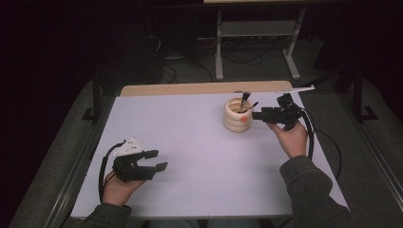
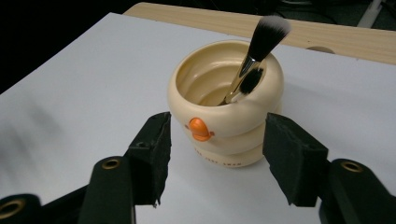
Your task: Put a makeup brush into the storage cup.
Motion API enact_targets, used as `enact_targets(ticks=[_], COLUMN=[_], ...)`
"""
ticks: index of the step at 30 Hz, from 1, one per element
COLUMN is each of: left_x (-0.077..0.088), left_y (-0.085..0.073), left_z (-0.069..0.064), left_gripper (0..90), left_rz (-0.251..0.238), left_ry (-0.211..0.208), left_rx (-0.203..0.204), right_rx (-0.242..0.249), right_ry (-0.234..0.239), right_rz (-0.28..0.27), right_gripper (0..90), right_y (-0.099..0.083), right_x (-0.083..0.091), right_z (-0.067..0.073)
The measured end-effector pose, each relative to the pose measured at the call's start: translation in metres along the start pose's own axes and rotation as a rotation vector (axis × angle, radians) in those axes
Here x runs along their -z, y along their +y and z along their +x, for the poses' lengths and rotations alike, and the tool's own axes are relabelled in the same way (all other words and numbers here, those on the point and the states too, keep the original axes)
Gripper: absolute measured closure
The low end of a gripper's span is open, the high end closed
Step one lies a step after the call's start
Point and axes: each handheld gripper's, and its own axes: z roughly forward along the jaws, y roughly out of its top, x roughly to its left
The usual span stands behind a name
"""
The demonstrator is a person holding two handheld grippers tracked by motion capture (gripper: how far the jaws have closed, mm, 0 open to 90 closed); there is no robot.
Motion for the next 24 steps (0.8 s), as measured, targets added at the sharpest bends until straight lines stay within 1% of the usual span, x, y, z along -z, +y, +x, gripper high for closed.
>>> enact_targets(ticks=[1,4,7,9,14,18,24], left_x=[0.000,0.000,0.000,0.001,0.000,0.001,0.001], left_y=[0.000,0.000,0.000,0.000,-0.001,-0.001,-0.002], left_z=[0.000,0.001,0.003,0.003,0.004,0.005,0.006], left_gripper=[38.8,37.7,37.4,36.2,35.0,34.4,32.2], left_rz=[-0.002,-0.002,-0.003,-0.003,-0.005,-0.006,-0.006], left_ry=[0.000,0.004,0.006,0.007,0.012,0.013,0.021], left_rx=[-0.001,-0.002,-0.004,-0.002,0.006,0.003,0.017], right_rx=[0.001,0.017,0.016,0.029,0.041,0.048,0.057], right_ry=[0.009,0.013,0.014,0.023,0.030,0.036,0.041], right_rz=[-0.003,-0.013,-0.013,-0.018,-0.013,-0.013,-0.017], right_gripper=[38.3,37.4,36.5,35.1,34.4,33.8,32.8], right_y=[-0.004,-0.007,-0.008,-0.012,-0.016,-0.017,-0.023], right_x=[0.001,0.003,0.003,0.003,0.003,0.002,0.002], right_z=[0.002,0.004,0.004,0.007,0.013,0.016,0.019])
